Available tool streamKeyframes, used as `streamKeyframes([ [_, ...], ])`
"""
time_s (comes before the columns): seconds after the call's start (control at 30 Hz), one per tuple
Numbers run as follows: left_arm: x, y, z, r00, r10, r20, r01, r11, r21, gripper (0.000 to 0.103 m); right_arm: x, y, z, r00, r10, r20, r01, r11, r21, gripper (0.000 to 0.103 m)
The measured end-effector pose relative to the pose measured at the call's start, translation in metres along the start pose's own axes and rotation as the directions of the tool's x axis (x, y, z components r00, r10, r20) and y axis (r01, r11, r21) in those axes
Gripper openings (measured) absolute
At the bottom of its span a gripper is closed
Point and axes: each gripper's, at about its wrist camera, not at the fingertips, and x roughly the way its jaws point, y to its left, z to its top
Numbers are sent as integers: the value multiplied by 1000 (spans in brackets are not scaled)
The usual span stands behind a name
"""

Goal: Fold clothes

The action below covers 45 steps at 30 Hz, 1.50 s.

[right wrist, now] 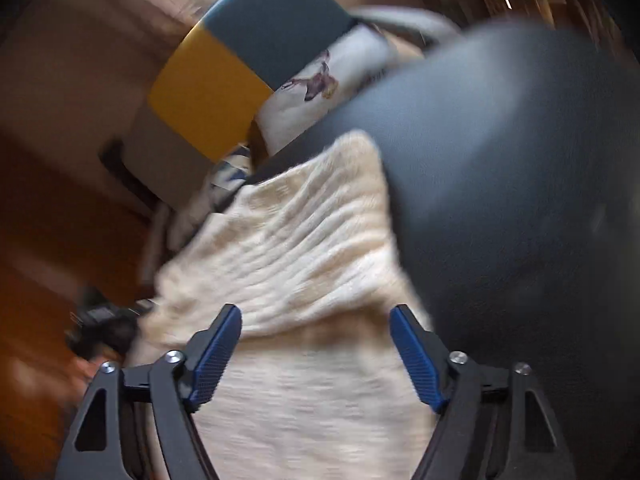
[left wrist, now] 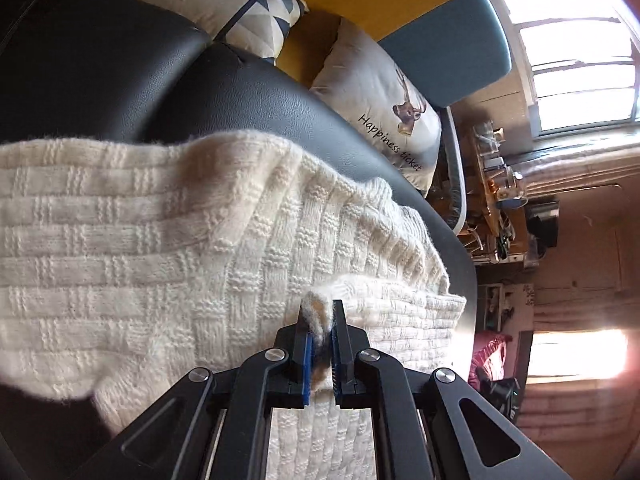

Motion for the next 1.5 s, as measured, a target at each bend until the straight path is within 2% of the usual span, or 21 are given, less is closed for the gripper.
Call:
streamKeyframes([
  [0.07,3,2,0,1000,5,-4,-5,1000,19,7,7,1,20,999,-39,15,40,998,-46,65],
  [0.13,5,2,-4,1000,23,-4,-23,999,48,7,24,1,44,995,-94,13,95,993,-76,61],
  [0.2,4,0,-6,1000,10,8,-10,998,69,7,48,-11,66,993,-116,-20,116,993,-33,61],
  [0.3,-2,-12,-9,999,7,34,-11,991,132,7,81,-37,89,994,-77,-74,82,994,69,61],
  [0.33,-2,-14,-7,999,10,38,-16,990,141,7,89,-45,91,994,-50,-94,60,993,99,53],
  [0.37,-2,-15,-7,999,14,43,-20,989,149,7,96,-48,92,993,-29,-114,42,993,114,30],
  [0.4,-2,-17,-7,998,24,56,-33,987,160,7,101,-46,93,991,-28,-134,41,994,97,19],
  [0.47,-8,-22,-7,995,19,98,-38,979,199,7,102,-33,94,987,-76,-139,79,997,16,14],
  [0.6,-26,-36,-8,982,-29,187,-21,964,263,7,82,-8,101,992,-125,-25,122,988,-91,13],
  [0.7,-24,-33,-1,979,-31,200,-18,970,241,7,99,-10,95,972,-229,-46,222,966,-132,13],
  [0.77,-9,-26,4,981,47,190,-88,972,217,7,107,-15,88,968,-247,-49,239,962,-132,16],
  [0.83,11,-11,8,983,123,137,-145,976,163,7,103,-21,86,978,-205,-36,201,976,-85,23],
  [0.9,20,1,10,986,123,109,-136,983,122,7,95,-28,87,984,-173,-38,172,985,-35,27],
  [0.97,22,12,12,992,92,86,-99,992,75,9,80,-21,88,977,-211,8,211,975,-71,27],
  [1.07,7,25,16,995,28,94,-28,1000,-3,21,54,0,86,975,-211,73,220,963,-153,27],
  [1.17,-17,28,18,988,45,151,-45,999,-3,22,46,25,77,985,-162,54,170,956,-239,27],
  [1.27,-34,28,14,988,2,151,-4,1000,11,30,56,52,61,990,-142,2,134,934,-331,27],
  [1.3,-34,27,11,991,1,136,-4,1000,20,36,63,59,53,988,-152,-24,133,923,-362,27],
  [1.37,-27,27,5,995,6,100,-10,999,34,37,80,64,40,977,-202,-71,157,902,-403,27],
  [1.47,-4,26,-3,1000,6,20,-6,999,33,37,101,60,21,944,-312,-105,231,855,-464,28],
  [1.5,1,22,-7,999,45,21,-46,998,41,31,102,60,17,946,-313,-86,235,842,-486,28],
])
